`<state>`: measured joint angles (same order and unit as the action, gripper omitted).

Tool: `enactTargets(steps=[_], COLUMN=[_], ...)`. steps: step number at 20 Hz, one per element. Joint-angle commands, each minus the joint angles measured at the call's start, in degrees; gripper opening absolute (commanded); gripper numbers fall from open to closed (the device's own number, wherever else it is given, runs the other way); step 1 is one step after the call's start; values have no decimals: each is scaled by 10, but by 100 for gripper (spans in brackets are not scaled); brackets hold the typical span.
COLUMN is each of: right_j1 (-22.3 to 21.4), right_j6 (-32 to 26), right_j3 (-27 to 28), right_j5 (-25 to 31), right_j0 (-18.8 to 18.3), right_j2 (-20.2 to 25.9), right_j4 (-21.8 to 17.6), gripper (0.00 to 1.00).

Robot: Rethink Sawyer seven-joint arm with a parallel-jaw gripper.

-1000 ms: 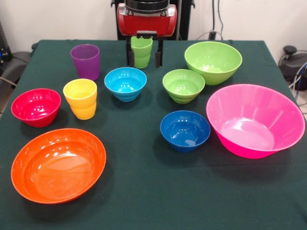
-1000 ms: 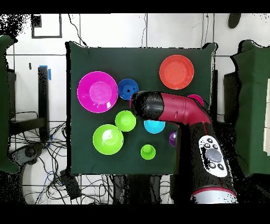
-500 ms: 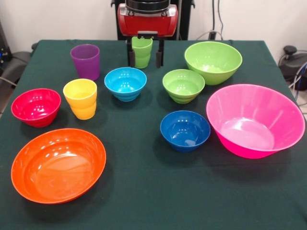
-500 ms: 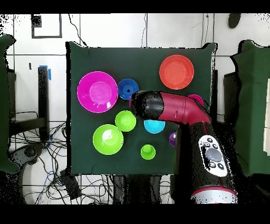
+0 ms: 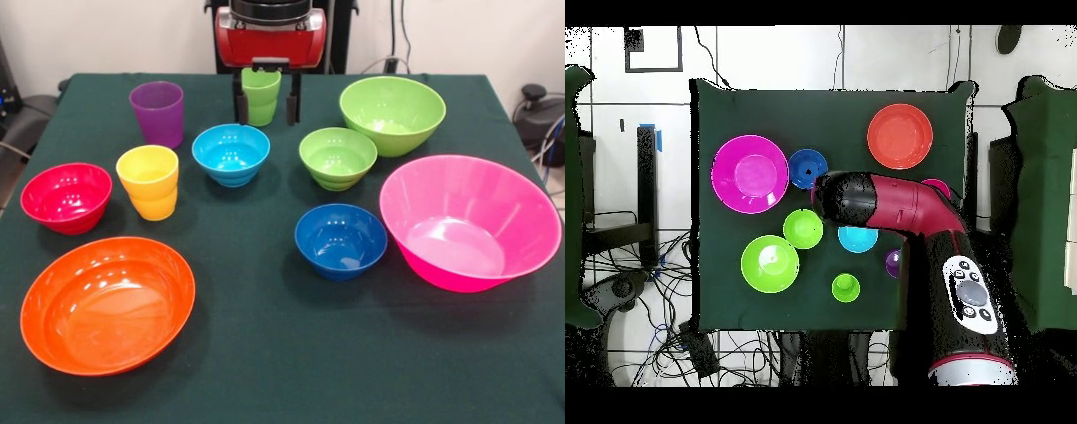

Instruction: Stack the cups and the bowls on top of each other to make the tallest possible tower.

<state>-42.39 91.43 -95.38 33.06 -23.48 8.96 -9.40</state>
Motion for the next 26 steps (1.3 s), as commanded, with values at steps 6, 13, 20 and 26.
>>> enactTargets(steps=[6,13,20,26], right_j1=[24,25,18,-3], right_j6=[-8,-9,4,19], right_j3=[-12,-12,-16,-26], right_j5=[30,30,31,45], right_j0=[-10,-11,-3,7], right_j2=[54,55,47,34], right_j4=[-9,-10,-9,-6], gripper=[100,100,100,100])
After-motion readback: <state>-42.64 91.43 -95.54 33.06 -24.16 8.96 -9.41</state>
